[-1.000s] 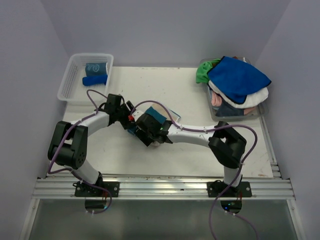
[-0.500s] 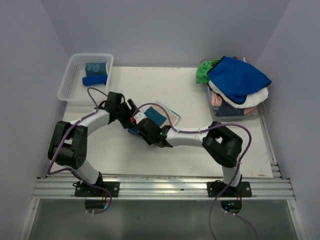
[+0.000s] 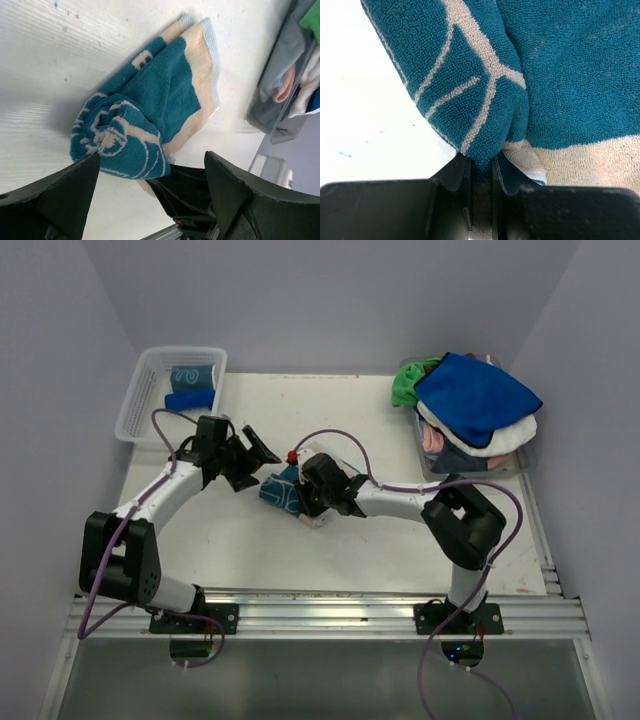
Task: Roll the towels
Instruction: Roll the towel
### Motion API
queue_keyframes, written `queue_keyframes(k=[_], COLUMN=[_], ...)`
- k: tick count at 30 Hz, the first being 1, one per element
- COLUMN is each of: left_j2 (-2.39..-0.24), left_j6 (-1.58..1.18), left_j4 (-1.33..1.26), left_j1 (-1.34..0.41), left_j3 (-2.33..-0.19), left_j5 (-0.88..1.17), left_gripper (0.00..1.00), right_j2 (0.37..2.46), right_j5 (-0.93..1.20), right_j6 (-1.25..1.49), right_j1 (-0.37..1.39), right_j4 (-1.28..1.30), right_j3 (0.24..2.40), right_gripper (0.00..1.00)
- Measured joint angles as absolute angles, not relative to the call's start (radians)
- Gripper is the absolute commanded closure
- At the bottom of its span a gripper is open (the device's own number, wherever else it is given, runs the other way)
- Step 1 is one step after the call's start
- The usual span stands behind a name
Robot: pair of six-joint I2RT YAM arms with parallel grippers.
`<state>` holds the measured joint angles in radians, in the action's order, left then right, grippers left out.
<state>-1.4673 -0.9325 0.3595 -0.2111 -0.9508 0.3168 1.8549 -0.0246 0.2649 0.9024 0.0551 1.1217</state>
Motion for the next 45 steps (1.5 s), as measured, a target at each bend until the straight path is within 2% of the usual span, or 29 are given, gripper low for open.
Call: queue_keyframes(k=[7, 17, 22, 33, 43, 45], left_j2=[-1.377, -1.377, -1.402, -1.466, -1.592, -1.620], left_j6=[-0.932, -0.933, -0.951, -1.018, -1.082, -1.091], left_j4=[0.376, 0.338, 0.243, 0.007, -0.128, -0.125], left_j1=[-0.162, -0.210, -0.281, -0.285, -0.298, -0.302], left_j3=[-0.950, -0.834, -0.783, -0.675, -0.683, -0.699], left_j5=[0.305, 0.330, 0.350, 0.370, 0.336, 0.334], left_gripper=[0.11, 0.11, 0.12, 0.14, 0.32, 0.35], right_j2=[1.862, 1.936, 1.976, 2.014, 2.056, 2.057], right_j5=[0.266, 0.630, 0.740, 0.868, 0.934, 0.933], right_j6=[0.392, 0.623, 0.707, 0.825, 0.886, 0.883], right_j1=[0.772, 0.619, 0.580, 0.540, 0.532, 0.532], right_j4=[0.031, -0.067, -0.123, -0.223, -0.278, -0.268], right_j3=[1.111, 1.076, 1.068, 1.031, 1.031, 1.033], right_gripper=[1.00, 1.00, 1.00, 1.00, 1.00, 0.88])
